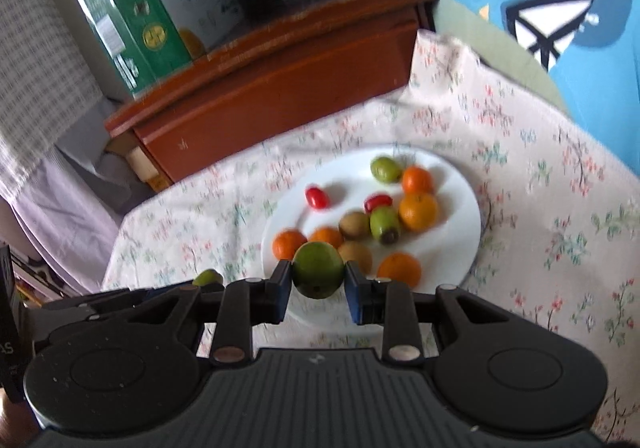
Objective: Organize fruits
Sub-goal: 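Carry both held green fruits up over the white plate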
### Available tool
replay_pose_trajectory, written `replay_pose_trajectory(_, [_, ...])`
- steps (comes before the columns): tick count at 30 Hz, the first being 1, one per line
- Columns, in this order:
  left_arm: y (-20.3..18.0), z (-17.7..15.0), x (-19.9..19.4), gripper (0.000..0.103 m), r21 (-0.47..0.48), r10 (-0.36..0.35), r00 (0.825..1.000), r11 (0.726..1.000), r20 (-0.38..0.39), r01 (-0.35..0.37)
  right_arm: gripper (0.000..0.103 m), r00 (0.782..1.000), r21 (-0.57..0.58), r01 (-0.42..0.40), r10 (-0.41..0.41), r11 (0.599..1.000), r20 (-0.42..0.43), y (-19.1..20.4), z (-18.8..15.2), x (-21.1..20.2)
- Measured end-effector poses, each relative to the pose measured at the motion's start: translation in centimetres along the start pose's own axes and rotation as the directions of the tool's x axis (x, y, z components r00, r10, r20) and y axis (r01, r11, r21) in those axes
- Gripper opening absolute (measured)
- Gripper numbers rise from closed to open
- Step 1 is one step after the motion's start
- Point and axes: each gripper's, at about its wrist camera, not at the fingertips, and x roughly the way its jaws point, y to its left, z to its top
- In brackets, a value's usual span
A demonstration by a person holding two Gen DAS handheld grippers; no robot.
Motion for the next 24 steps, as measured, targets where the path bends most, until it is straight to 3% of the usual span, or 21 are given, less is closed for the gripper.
replay_pose_trajectory(8, [-0.4, 1.5, -1.6, 0.022, -0.026, -0.045, 0.997, 0.999, 0.062, 0.047, 0.029, 0.995, -0.003, -0.046, 0.046, 0.999, 0.086, -0.4, 2.2, -1.4])
replay_pose_trajectory(24, [-2.1, 3.7, 1.1, 0.022, 0.022, -0.020, 0.998, 1.000, 0.054, 0.019, 0.029, 0.997, 0.037, -0.038, 0.035, 0.999, 0.075, -1.7, 3.7, 0.9])
